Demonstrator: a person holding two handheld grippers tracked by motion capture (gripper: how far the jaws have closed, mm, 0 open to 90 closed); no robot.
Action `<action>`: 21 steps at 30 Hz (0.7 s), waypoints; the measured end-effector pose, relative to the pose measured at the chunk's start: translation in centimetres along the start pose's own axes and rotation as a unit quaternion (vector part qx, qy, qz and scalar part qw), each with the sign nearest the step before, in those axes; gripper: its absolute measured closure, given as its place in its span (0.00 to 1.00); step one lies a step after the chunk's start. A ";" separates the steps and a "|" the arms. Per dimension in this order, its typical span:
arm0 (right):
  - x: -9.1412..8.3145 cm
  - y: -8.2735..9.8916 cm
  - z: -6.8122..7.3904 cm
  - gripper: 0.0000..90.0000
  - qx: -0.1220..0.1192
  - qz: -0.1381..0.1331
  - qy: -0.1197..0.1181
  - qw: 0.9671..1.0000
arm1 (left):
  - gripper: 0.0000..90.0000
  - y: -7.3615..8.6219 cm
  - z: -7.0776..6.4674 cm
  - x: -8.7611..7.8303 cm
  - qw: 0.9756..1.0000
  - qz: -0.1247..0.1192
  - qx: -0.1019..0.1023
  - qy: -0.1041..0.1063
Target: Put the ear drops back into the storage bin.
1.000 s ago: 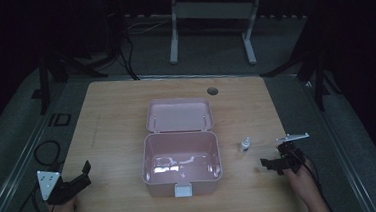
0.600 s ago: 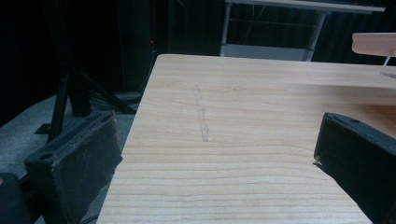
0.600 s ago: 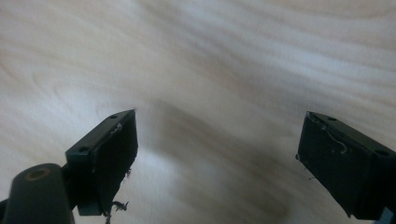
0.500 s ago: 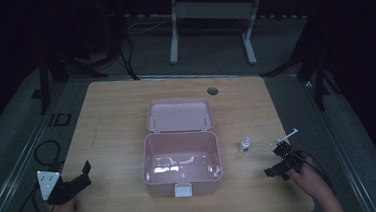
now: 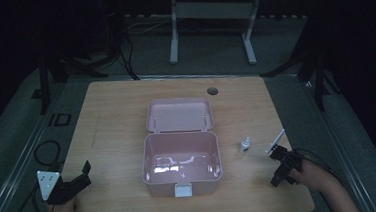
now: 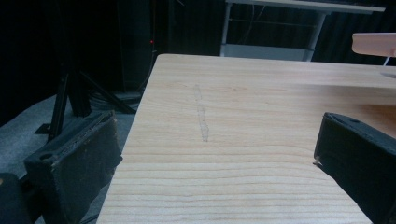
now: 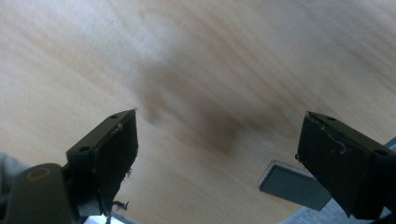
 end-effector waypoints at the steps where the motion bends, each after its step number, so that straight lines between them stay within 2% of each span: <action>1: 0.0 -0.1 0.1 0.13 -0.001 0.001 -0.001 1.000 | 0.01 0.0 0.0 0.0 1.000 0.000 0.000 0.000; 8: 0.0 -1.1 -0.5 0.13 0.007 -0.014 -0.017 1.000 | 0.01 0.0 0.0 0.0 1.000 -0.001 0.000 0.000; 14: -0.1 -2.1 -0.7 0.15 0.000 -0.013 0.008 1.000 | 0.01 0.0 0.0 0.0 1.000 -0.001 0.000 -0.001; 21: -0.6 -3.7 -0.6 0.15 0.000 -0.028 -0.009 1.000 | 0.01 0.0 0.0 0.0 1.000 0.000 0.000 0.000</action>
Point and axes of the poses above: each handheld gripper's, and its own axes: x roughly forward along the jaws, y roughly out of its underside, z roughly to its left, the point moved 4 cm from there along x, roughly forward along the jaws, and after that the axes turned 3 degrees about -z, right-handed, at the moved point
